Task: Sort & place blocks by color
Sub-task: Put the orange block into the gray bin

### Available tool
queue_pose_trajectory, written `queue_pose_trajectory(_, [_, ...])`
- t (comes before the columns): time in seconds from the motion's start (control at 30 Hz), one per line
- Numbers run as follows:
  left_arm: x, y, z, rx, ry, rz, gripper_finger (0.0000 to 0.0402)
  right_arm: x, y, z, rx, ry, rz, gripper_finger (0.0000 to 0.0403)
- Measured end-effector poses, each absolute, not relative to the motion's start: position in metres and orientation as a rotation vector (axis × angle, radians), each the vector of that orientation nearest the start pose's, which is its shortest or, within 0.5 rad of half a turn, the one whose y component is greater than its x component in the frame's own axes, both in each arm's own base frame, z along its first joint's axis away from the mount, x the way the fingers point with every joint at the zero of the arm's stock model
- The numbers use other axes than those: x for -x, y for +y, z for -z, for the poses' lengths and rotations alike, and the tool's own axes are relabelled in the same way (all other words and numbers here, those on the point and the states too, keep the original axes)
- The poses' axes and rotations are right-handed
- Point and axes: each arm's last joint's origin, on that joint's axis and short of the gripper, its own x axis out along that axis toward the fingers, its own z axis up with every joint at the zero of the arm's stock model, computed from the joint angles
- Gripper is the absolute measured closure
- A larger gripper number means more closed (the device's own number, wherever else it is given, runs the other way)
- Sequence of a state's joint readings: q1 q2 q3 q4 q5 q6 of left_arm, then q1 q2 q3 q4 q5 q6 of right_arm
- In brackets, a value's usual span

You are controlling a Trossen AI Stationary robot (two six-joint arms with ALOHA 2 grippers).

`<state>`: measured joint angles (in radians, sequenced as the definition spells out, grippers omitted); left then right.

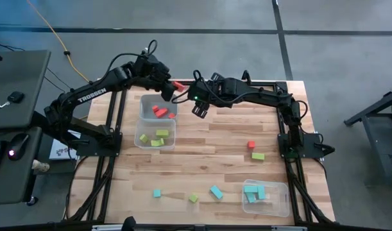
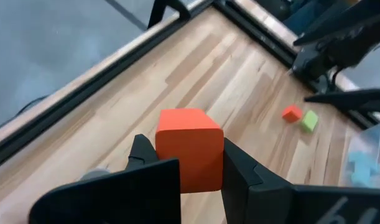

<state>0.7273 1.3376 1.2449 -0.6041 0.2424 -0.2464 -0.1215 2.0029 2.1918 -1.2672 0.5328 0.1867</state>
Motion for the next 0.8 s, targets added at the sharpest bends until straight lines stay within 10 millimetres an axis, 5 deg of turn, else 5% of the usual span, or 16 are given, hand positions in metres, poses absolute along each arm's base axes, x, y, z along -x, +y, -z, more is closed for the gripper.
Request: queue_pose_trajectory(0.8, [-0.2,0.172,-0.318,0.549,0.851,-0.608,0.0378,-0.4,-0.062,-0.365,-0.072,0.991,0.668,0.0192])
